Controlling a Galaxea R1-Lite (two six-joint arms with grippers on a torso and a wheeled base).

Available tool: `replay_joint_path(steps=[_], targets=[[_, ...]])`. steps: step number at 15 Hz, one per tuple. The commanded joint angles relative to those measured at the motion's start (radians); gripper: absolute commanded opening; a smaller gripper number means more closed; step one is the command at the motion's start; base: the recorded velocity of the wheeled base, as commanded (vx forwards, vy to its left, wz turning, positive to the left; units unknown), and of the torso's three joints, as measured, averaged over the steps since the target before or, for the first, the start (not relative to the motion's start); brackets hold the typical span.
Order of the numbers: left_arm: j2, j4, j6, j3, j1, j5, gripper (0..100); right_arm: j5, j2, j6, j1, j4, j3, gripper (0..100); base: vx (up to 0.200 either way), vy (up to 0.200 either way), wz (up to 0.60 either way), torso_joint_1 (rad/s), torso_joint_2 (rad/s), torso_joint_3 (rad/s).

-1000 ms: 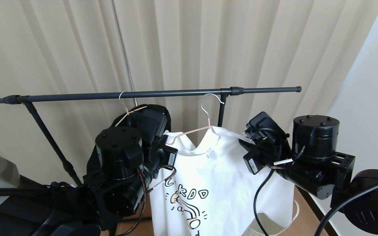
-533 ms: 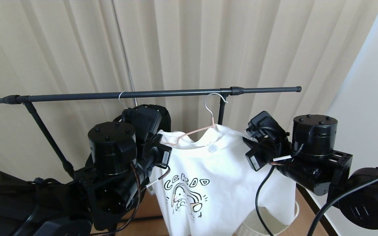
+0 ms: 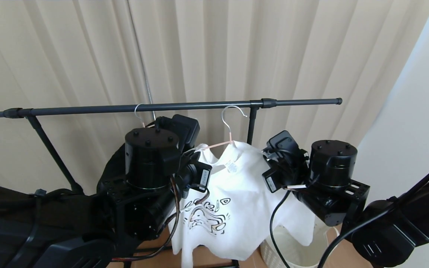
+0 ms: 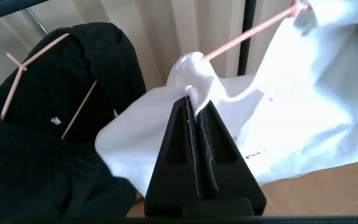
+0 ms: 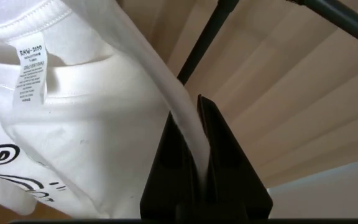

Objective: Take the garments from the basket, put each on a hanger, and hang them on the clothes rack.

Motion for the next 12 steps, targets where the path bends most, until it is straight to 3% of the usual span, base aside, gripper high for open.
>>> replay_joint_path(steps=[1,7,10,12], targets=[[-0.005,0.009,-0.004,-0.029,-0.006,0.001,0,0.001,0.018,0.0,0.008,0.0,0.005,0,0.0,0.0,0.0,0.0,0.0,0.0],[0.0,0.009,-0.024,-0.044,-0.009,0.001,0,-0.009,0.049,0.008,0.011,-0.083,0.002,0,0.0,0.0,0.0,0.0,0.0,0.0],[0.007,0.009,-0.03,-0.043,-0.005,0.001,0,0.004,0.046,0.066,0.011,-0.131,0.009,0,0.0,0.0,0.0,0.0,0.0,0.0],[0.014,0.009,-0.029,-0.049,-0.012,0.001,0,0.074,0.034,0.129,0.011,-0.131,0.011,0,0.0,0.0,0.0,0.0,0.0,0.0]])
